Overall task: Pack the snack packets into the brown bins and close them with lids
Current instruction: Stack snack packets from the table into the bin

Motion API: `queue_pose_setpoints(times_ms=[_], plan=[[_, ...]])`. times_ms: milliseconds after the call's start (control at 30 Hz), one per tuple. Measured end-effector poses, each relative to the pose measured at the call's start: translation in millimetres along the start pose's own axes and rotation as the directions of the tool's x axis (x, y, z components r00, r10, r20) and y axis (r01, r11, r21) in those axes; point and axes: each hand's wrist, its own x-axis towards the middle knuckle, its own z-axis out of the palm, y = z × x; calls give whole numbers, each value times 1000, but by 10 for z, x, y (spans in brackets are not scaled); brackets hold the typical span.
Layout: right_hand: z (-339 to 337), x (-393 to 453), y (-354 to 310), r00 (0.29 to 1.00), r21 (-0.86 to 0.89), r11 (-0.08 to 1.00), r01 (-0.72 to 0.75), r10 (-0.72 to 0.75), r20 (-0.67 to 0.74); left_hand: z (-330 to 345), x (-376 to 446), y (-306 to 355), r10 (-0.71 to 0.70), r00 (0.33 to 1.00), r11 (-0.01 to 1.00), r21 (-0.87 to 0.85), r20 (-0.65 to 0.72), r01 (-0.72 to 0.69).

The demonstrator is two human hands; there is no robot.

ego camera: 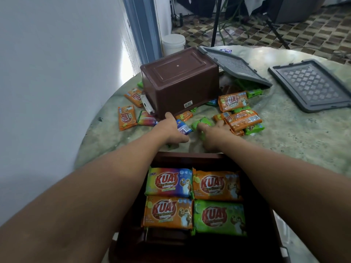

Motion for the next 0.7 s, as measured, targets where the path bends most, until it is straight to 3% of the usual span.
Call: queue_pose_setpoints(times_ms=[167, 267, 500, 700], plan=[[-10, -68, 53, 995, 239, 971, 14, 9, -96, -70, -161, -45, 104, 968, 993, 74, -229, -89], [-65, -166, 59, 975, 254, 964, 74, -16, -222, -141, -282, -83, 174, 916, 981, 143, -363, -130], [-123, -615, 94, 856, 412, 858, 306, -59, -514, -200, -766, -214, 298, 794, 952, 110, -530, -284], [82, -1084, 135, 741, 393, 789, 472, -115, -661, -167, -1310, -379, 391, 729, 903, 80, -561, -422]])
